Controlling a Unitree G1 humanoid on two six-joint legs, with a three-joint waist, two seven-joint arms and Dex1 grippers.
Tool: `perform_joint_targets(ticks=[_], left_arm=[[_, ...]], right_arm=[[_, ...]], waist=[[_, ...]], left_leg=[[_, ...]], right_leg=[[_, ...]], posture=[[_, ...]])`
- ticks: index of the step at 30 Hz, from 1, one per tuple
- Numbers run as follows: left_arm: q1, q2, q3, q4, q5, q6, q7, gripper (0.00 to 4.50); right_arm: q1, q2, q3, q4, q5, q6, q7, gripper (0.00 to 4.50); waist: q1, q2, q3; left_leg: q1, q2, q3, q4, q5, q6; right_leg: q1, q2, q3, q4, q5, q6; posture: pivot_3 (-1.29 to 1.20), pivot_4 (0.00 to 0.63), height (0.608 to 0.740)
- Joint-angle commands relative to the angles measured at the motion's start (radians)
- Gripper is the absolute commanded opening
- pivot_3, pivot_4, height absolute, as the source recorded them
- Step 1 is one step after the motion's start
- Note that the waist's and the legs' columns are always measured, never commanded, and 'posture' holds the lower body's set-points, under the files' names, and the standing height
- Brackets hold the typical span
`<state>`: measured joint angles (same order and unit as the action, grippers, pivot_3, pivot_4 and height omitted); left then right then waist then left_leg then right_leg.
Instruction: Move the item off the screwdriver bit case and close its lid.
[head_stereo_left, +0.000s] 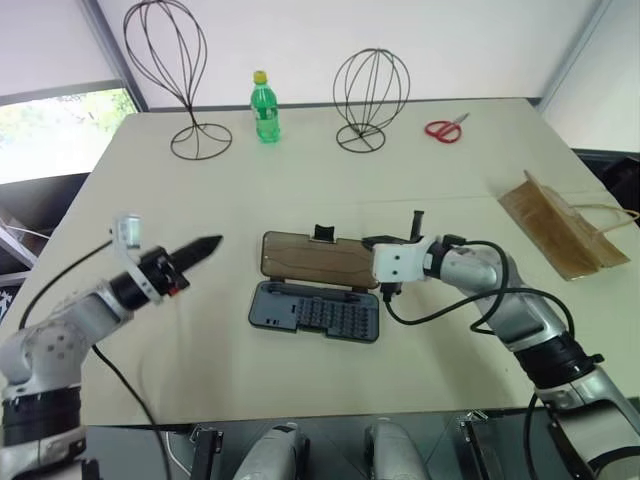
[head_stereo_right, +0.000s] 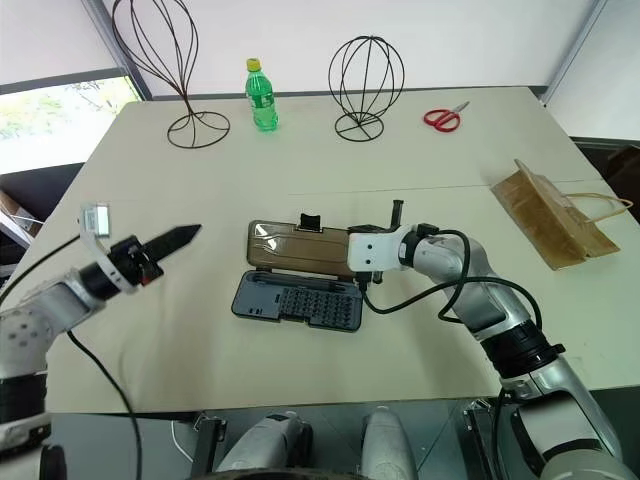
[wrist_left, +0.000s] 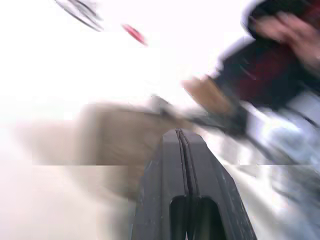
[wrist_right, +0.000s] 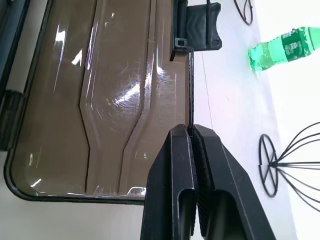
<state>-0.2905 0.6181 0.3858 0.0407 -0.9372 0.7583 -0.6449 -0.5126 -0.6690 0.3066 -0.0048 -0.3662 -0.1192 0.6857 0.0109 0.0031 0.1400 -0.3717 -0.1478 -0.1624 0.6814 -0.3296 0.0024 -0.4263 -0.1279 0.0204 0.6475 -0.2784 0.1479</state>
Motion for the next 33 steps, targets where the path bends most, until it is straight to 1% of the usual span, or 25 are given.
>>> perform_joint_targets(ticks=[1, 2, 3, 4, 8, 12, 14, 15, 17, 18, 20, 22, 23, 24, 26, 27, 29, 30, 31, 32, 33], left_arm=[[-0.075, 0.009, -0.115, 0.155, 0.249, -0.199, 0.002, 0.0], [-0.09, 0.012, -0.158, 0.193, 0.312, -0.249, -0.02, 0.0], [-0.122, -0.007, -0.222, 0.248, 0.375, -0.305, -0.057, 0.0], [-0.153, -0.032, -0.265, 0.289, 0.401, -0.327, -0.102, 0.0], [-0.263, -0.104, -0.352, 0.463, 0.461, -0.393, -0.272, 0.0], [-0.372, -0.154, -0.374, 0.637, 0.493, -0.424, -0.394, 0.0], [-0.424, -0.159, -0.366, 0.707, 0.492, -0.397, -0.455, 0.0], [-0.44, -0.157, -0.365, 0.728, 0.496, -0.389, -0.48, 0.0], [-0.464, -0.148, -0.368, 0.759, 0.507, -0.381, -0.523, 0.0], [-0.472, -0.144, -0.373, 0.77, 0.515, -0.377, -0.546, 0.0], [-0.482, -0.138, -0.378, 0.786, 0.527, -0.367, -0.587, 0.0], [-0.486, -0.132, -0.385, 0.788, 0.544, -0.36, -0.619, 0.0], [-0.487, -0.128, -0.387, 0.785, 0.548, -0.351, -0.633, 0.0], [-0.486, -0.123, -0.388, 0.777, 0.551, -0.341, -0.647, 0.0], [-0.486, -0.113, -0.385, 0.764, 0.554, -0.325, -0.67, 0.0], [-0.486, -0.106, -0.383, 0.756, 0.555, -0.319, -0.682, 0.0], [-0.487, -0.095, -0.38, 0.731, 0.553, -0.305, -0.706, 0.0], [-0.487, -0.092, -0.379, 0.72, 0.552, -0.3, -0.713, 0.0], [-0.484, -0.089, -0.38, 0.7, 0.55, -0.294, -0.722, 0.0], [-0.469, -0.085, -0.398, 0.629, 0.544, -0.277, -0.743, 0.0], [-0.452, -0.079, -0.422, 0.541, 0.535, -0.252, -0.768, 0.0]], right_arm=[[-0.014, 0.0, -0.026, -0.012, 0.012, -0.033, -0.007, 0.03], [-0.014, 0.003, -0.026, -0.014, 0.014, -0.035, -0.004, 0.03], [-0.014, 0.006, -0.028, -0.017, 0.018, -0.039, -0.004, 0.03], [-0.014, 0.01, -0.03, -0.019, 0.02, -0.039, -0.005, 0.03], [-0.016, 0.025, -0.023, -0.032, 0.016, -0.034, 0.004, 0.03], [-0.012, 0.034, -0.013, -0.038, 0.008, -0.035, 0.017, 0.03], [-0.002, 0.033, -0.012, -0.05, 0.031, -0.041, 0.042, 0.03], [0.003, 0.033, -0.016, -0.06, 0.041, -0.037, 0.05, 0.6], [0.011, 0.026, -0.018, -0.081, 0.061, -0.028, 0.081, 1.37], [0.017, 0.023, -0.02, -0.094, 0.069, -0.022, 0.095, 1.99], [0.026, 0.015, -0.025, -0.119, 0.073, -0.018, 0.111, 2.94], [0.031, 0.007, -0.042, -0.153, 0.053, 0.003, 0.103, 4.01], [0.036, -0.006, -0.06, -0.185, 0.072, 0.046, 0.127, 4.47], [0.043, -0.022, -0.082, -0.223, 0.098, 0.098, 0.156, 4.47], [0.063, -0.055, -0.153, -0.328, 0.207, 0.274, 0.235, 4.47], [0.074, -0.069, -0.204, -0.394, 0.279, 0.403, 0.267, 4.47], [0.089, -0.101, -0.342, -0.543, 0.485, 0.792, 0.33, 4.47], [0.089, -0.115, -0.392, -0.595, 0.567, 0.94, 0.349, 4.47], [0.087, -0.125, -0.467, -0.643, 0.682, 1.066, 0.375, 4.47], [0.093, -0.129, -0.589, -0.674, 0.8, 1.161, 0.405, 4.47], [0.1, -0.13, -0.671, -0.687, 0.842, 1.188, 0.401, 4.47]], waist=[[0.0, 0.0, 0.0], [0.0, 0.0, 0.0], [-0.001, 0.0, 0.0], [0.0, 0.0, 0.0], [-0.003, -0.001, 0.0], [-0.019, -0.001, 0.0], [-0.026, -0.001, 0.0], [-0.027, -0.002, 0.0], [-0.029, -0.002, 0.0], [-0.029, -0.002, 0.0], [-0.029, -0.002, 0.0], [-0.028, -0.002, 0.0], [-0.028, -0.002, 0.0], [-0.028, -0.002, 0.0], [-0.022, -0.002, 0.0], [-0.022, -0.002, 0.001], [-0.022, -0.002, 0.001], [-0.021, -0.002, 0.001], [-0.02, -0.003, 0.001], [-0.019, -0.003, 0.001], [-0.018, -0.003, 0.001]], left_leg=[[0.0, 0.0, 0.0, 0.0, 0.0, 0.0], [-0.001, 0.0, 0.0, 0.0, 0.0, 0.0], [-0.001, 0.0, 0.0, 0.0, 0.0, 0.0], [-0.001, 0.0, 0.0, 0.0, 0.0, 0.0], [-0.002, -0.001, -0.001, 0.001, 0.0, 0.0], [-0.003, 0.0, -0.001, 0.0, 0.0, 0.0], [-0.003, 0.0, -0.001, 0.0, 0.0, 0.0], [-0.003, 0.0, -0.001, 0.0, 0.0, 0.0], [-0.004, -0.001, -0.001, 0.0, 0.0, 0.0], [-0.004, -0.001, -0.001, 0.0, 0.0, 0.0], [-0.004, -0.001, -0.002, 0.0, 0.0, 0.0], [-0.004, -0.001, -0.002, 0.0, 0.0, 0.0], [-0.004, -0.001, -0.002, 0.0, 0.0, 0.0], [-0.004, -0.001, -0.002, 0.0, 0.0, 0.0], [-0.005, -0.001, -0.002, 0.001, 0.0, 0.0], [-0.006, -0.001, -0.003, 0.002, 0.0, 0.0], [-0.008, -0.001, -0.004, 0.003, 0.0, 0.0], [-0.009, -0.001, -0.005, 0.003, 0.0, 0.0], [-0.01, -0.001, -0.005, 0.003, 0.0, 0.0], [-0.01, -0.001, -0.005, 0.003, 0.0, 0.0], [-0.011, -0.001, -0.006, 0.003, 0.0, 0.0]], right_leg=[[0.0, 0.0, 0.0, 0.0, 0.0, 0.0], [0.0, 0.0, 0.0, 0.0, 0.0, 0.0], [0.0, 0.0, -0.001, 0.0, 0.0, 0.0], [-0.001, 0.0, -0.001, 0.0, 0.0, 0.0], [-0.001, 0.0, -0.002, 0.0, 0.0, 0.0], [-0.003, 0.0, -0.002, 0.001, 0.0, 0.0], [-0.003, 0.0, -0.002, 0.001, 0.0, 0.0], [-0.004, 0.0, -0.002, 0.001, 0.0, 0.0], [-0.004, 0.0, -0.003, 0.001, 0.0, 0.0], [-0.004, 0.0, -0.003, 0.001, 0.0, 0.0], [-0.004, 0.0, -0.003, 0.001, 0.0, 0.0], [-0.004, 0.0, -0.003, 0.002, 0.0, 0.0], [-0.004, 0.0, -0.003, 0.002, 0.0, 0.0], [-0.004, 0.0, -0.003, 0.002, 0.0, 0.0], [-0.005, 0.0, -0.003, 0.002, 0.0, 0.0], [-0.005, -0.001, -0.003, 0.002, 0.0, 0.0], [-0.005, -0.001, -0.004, 0.001, 0.0, 0.0], [-0.006, -0.001, -0.004, 0.001, 0.0, 0.0], [-0.006, -0.001, -0.004, 0.001, 0.0, 0.0], [-0.006, -0.001, -0.004, 0.001, 0.0, 0.0], [-0.006, -0.002, -0.004, 0.001, 0.0, 0.0]], posture=[[0.0, 0.15, 0.74], [0.0, 0.15, 0.74], [0.0, 0.15, 0.74], [0.0, 0.15, 0.74], [0.0, 0.15, 0.74], [0.0, 0.15, 0.74], [0.0, 0.15, 0.74], [0.0, 0.15, 0.74], [0.0, 0.15, 0.74], [0.0, 0.15, 0.74], [0.0, 0.15, 0.74], [0.0, 0.15, 0.74], [0.0, 0.15, 0.74], [0.0, 0.15, 0.74], [0.0, 0.15, 0.74], [0.0, 0.15, 0.74], [0.0, 0.15, 0.74], [0.0, 0.15, 0.74], [0.0, 0.15, 0.74], [0.0, 0.15, 0.74], [0.0, 0.15, 0.74]])
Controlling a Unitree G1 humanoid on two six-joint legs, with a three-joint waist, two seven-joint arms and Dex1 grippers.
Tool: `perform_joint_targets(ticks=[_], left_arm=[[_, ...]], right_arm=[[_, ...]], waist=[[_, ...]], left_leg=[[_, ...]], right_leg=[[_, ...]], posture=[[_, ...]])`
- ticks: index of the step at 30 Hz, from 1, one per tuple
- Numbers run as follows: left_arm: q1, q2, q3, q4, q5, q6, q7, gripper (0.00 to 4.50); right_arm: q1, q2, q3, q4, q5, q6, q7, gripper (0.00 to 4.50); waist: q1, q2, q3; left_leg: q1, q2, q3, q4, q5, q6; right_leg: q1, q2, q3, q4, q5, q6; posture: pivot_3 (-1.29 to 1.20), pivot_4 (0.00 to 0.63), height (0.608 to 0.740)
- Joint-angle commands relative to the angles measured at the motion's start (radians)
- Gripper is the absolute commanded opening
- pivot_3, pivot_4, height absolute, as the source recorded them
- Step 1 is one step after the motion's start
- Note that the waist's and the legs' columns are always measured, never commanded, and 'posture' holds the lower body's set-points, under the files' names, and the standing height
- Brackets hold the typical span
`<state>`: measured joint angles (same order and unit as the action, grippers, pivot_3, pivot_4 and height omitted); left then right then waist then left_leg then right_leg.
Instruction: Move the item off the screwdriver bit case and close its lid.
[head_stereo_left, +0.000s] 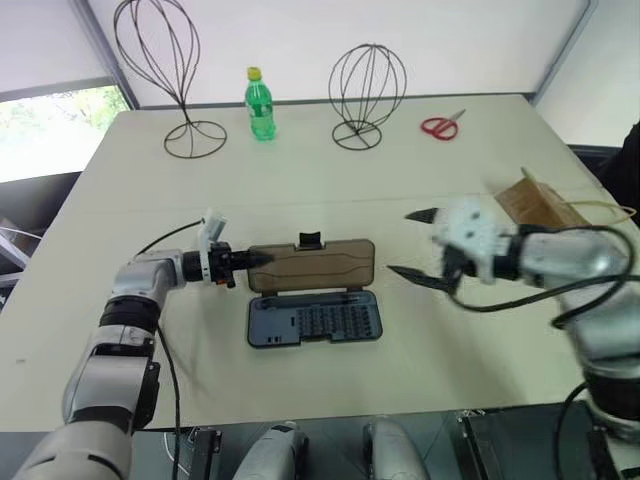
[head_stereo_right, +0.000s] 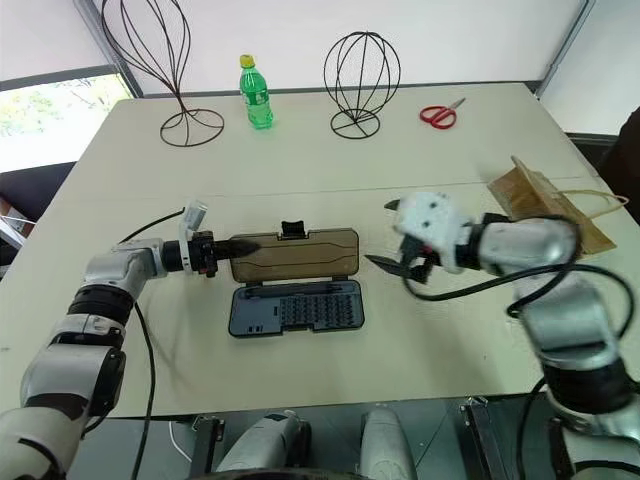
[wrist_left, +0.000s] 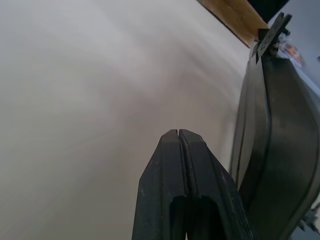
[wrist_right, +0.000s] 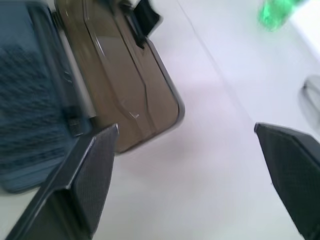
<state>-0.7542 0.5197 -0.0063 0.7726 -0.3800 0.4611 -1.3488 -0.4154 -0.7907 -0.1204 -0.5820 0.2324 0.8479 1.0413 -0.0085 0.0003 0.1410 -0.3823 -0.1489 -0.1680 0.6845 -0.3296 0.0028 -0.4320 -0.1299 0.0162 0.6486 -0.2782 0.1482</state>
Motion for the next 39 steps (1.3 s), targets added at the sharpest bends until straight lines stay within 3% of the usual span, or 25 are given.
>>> perform_joint_targets(ticks=[1, 5, 8, 11, 14, 19, 23, 26, 29, 39], left_arm=[[0.033, 0.03, -0.058, -0.293, -0.034, 0.074, -0.094, 0.0], [0.123, 0.1, -0.172, -0.607, -0.052, 0.158, -0.191, 0.0], [0.234, 0.23, -0.305, -0.767, 0.018, 0.041, -0.263, 0.0], [0.124, 0.15, -0.2, -0.629, -0.02, 0.068, -0.146, 0.0], [-0.011, 0.079, -0.081, -0.51, -0.1, 0.135, -0.056, 0.0], [-0.103, 0.012, -0.033, -0.437, -0.119, 0.15, -0.003, 0.0], [-0.159, -0.057, -0.125, -0.291, 0.026, -0.038, 0.018, 0.0], [-0.192, -0.086, -0.274, -0.075, 0.241, -0.368, 0.017, 0.0], [-0.266, -0.141, -0.281, 0.077, 0.26, -0.425, -0.03, 0.0], [-0.371, -0.228, -0.333, 0.327, 0.408, -0.578, -0.118, 0.0]], right_arm=[[0.006, -0.009, -0.3, -0.113, 0.278, 0.256, 0.03, 4.47], [0.005, -0.026, -0.3, -0.129, 0.347, 0.279, -0.024, 4.47], [0.004, -0.027, -0.261, -0.138, 0.384, 0.273, -0.062, 4.47], [0.039, -0.047, -0.183, -0.174, 0.409, 0.262, -0.075, 4.47], [0.073, -0.051, -0.049, -0.24, 0.41, 0.25, -0.112, 4.47], [0.049, 0.028, 0.171, -0.234, 0.359, 0.197, -0.217, 4.47], [0.053, 0.095, 0.31, -0.14, 0.292, 0.072, -0.226, 3.15], [0.047, 0.104, 0.386, -0.087, 0.249, 0.026, -0.217, 1.59], [0.054, 0.094, 0.415, -0.102, 0.255, 0.027, -0.208, 0.11], [0.1, 0.109, 0.457, -0.064, 0.231, 0.009, -0.226, 0.11]], waist=[[0.001, 0.0, 0.0], [-0.001, 0.0, 0.0], [-0.012, 0.001, 0.001], [0.007, 0.001, 0.002], [0.044, -0.005, 0.005], [0.04, -0.006, 0.005], [0.036, -0.008, 0.005], [0.036, -0.008, 0.005], [0.032, -0.008, 0.006], [0.018, -0.009, 0.006]], left_leg=[[-0.002, 0.0, -0.001, 0.0, 0.0, 0.0], [-0.002, 0.0, 0.0, 0.0, 0.0, 0.001], [0.0, 0.0, 0.004, -0.003, 0.0, 0.001], [0.001, 0.001, 0.004, -0.003, 0.0, 0.001], [-0.007, 0.0, -0.001, 0.008, 0.0, 0.0], [-0.009, -0.002, 0.002, 0.013, -0.002, 0.004], [-0.009, -0.004, 0.001, 0.014, -0.002, 0.004], [-0.009, -0.004, 0.001, 0.014, -0.002, 0.004], [-0.009, -0.004, 0.001, 0.014, -0.002, 0.004], [-0.01, -0.004, 0.0, 0.014, -0.002, 0.004]], right_leg=[[-0.001, -0.002, 0.0, 0.0, 0.0, 0.0], [-0.001, -0.003, 0.0, -0.001, 0.0, 0.0], [-0.002, -0.003, 0.002, 0.0, 0.0, 0.0], [-0.002, -0.003, 0.002, 0.0, 0.0, 0.0], [-0.002, -0.002, -0.002, 0.0, 0.0, 0.0], [-0.003, -0.004, -0.001, 0.001, 0.0, 0.0], [-0.003, -0.004, -0.003, 0.001, 0.0, 0.001], [-0.002, -0.004, -0.004, 0.001, 0.0, 0.001], [-0.003, -0.004, -0.004, 0.001, 0.0, 0.001], [-0.004, -0.004, -0.004, 0.002, 0.001, 0.001]], posture=[[0.0, 0.15, 0.74], [0.0, 0.15, 0.74], [0.0, 0.15, 0.74], [0.0, 0.15, 0.74], [0.0, 0.15, 0.74], [0.0, 0.15, 0.74], [0.0, 0.15, 0.74], [0.0, 0.15, 0.74], [0.0, 0.15, 0.74], [0.0, 0.15, 0.74]])
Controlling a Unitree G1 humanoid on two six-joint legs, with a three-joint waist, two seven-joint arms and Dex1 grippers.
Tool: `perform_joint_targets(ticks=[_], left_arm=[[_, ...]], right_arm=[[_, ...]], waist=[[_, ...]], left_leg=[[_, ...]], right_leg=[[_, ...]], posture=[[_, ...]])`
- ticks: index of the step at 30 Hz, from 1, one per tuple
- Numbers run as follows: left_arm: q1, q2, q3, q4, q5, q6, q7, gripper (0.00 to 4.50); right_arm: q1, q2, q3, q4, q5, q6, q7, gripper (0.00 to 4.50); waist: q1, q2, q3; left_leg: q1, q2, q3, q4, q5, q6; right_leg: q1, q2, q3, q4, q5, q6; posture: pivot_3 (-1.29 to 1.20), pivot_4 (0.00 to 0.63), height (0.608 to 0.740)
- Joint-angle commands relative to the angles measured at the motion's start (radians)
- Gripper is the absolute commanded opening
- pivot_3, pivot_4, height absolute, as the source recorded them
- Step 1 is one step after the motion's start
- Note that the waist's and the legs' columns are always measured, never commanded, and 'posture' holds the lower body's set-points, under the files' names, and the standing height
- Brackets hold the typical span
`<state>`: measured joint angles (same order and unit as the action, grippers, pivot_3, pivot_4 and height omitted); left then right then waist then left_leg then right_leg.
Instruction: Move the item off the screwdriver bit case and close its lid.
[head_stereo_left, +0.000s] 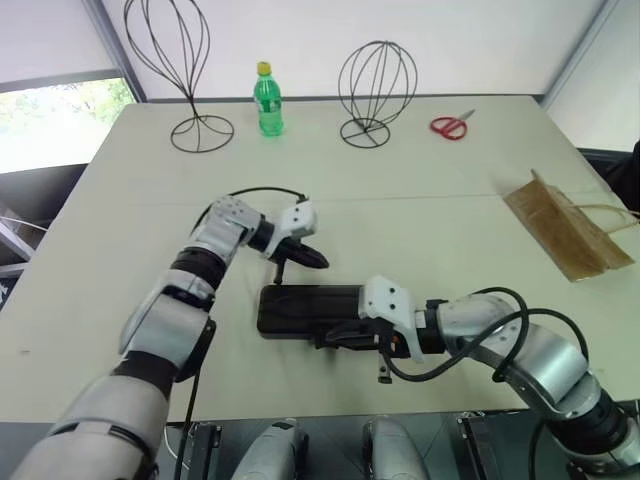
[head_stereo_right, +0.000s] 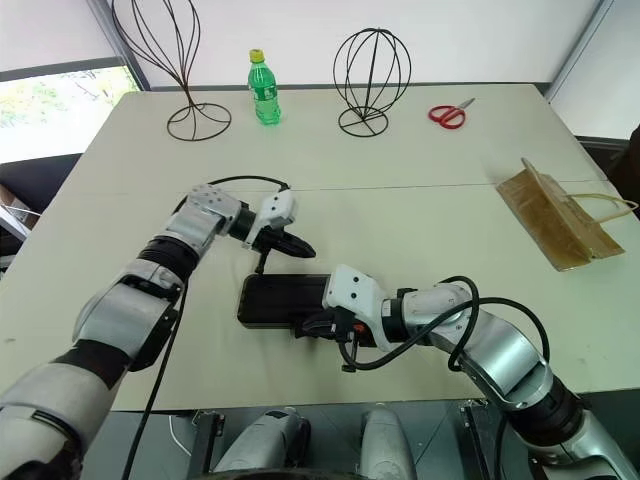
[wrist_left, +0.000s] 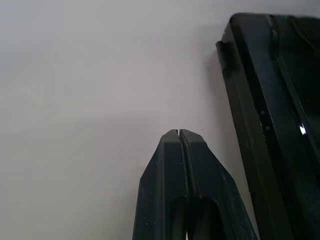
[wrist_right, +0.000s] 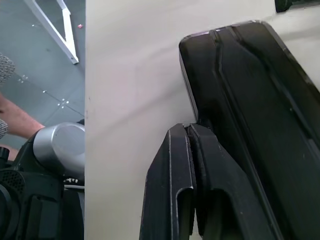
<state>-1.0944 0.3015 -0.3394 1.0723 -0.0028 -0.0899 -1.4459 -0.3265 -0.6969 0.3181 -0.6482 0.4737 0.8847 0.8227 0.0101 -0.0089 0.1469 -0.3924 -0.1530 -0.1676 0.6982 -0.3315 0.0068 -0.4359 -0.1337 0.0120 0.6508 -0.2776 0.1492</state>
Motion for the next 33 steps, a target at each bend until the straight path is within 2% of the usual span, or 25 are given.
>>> perform_joint_targets(ticks=[1, 9, 17, 23, 28, 33], left_arm=[[-0.034, -0.015, -0.005, 0.035, 0.043, -0.031, -0.032, 0.0], [-0.015, -0.022, -0.044, -0.001, 0.1, 0.014, -0.161, 0.0], [0.1, 0.019, -0.17, -0.158, 0.073, 0.059, -0.168, 0.0], [0.246, 0.061, -0.246, -0.38, 0.024, 0.159, -0.168, 0.0], [0.28, 0.047, -0.202, -0.4, 0.05, 0.186, -0.155, 0.0], [0.292, 0.047, -0.2, -0.42, 0.046, 0.211, -0.165, 0.0]], right_arm=[[0.017, 0.024, 0.028, 0.012, -0.017, -0.034, -0.013, 0.11], [0.024, 0.069, 0.13, 0.135, -0.147, -0.075, -0.082, 0.11], [-0.009, 0.067, 0.182, 0.234, -0.31, -0.138, -0.14, 0.11], [-0.051, 0.123, 0.166, 0.244, -0.377, -0.06, -0.238, 0.11], [-0.089, 0.193, 0.085, 0.223, -0.383, 0.066, -0.316, 0.11], [-0.114, 0.2, 0.078, 0.208, -0.433, 0.138, -0.371, 0.11]], waist=[[-0.001, 0.0, 0.0], [-0.004, 0.0, 0.0], [-0.027, -0.004, -0.004], [-0.032, -0.008, -0.011], [-0.032, -0.012, -0.017], [-0.031, -0.012, -0.02]], left_leg=[[0.0, 0.0, 0.0, 0.0, 0.0, 0.0], [0.0, -0.001, 0.0, 0.001, 0.0, 0.0], [0.002, 0.0, 0.0, 0.0, 0.0, 0.0], [0.005, 0.002, 0.0, -0.001, 0.0, 0.0], [0.019, 0.003, 0.0, -0.009, 0.0, 0.0], [0.02, 0.005, 0.001, -0.012, 0.0, -0.001]], right_leg=[[0.0, 0.0, 0.0, 0.0, 0.0, 0.0], [-0.001, 0.0, 0.0, 0.003, 0.0, 0.0], [0.0, 0.0, 0.0, 0.004, 0.0, 0.0], [0.0, 0.001, 0.001, 0.005, 0.0, 0.0], [0.011, 0.003, 0.001, 0.002, 0.0, 0.0], [0.01, 0.004, 0.002, 0.002, 0.0, 0.0]], posture=[[0.0, 0.15, 0.74], [0.0, 0.15, 0.74], [0.0, 0.15, 0.74], [0.0, 0.15, 0.74], [0.0, 0.15, 0.74], [0.0, 0.15, 0.74]])
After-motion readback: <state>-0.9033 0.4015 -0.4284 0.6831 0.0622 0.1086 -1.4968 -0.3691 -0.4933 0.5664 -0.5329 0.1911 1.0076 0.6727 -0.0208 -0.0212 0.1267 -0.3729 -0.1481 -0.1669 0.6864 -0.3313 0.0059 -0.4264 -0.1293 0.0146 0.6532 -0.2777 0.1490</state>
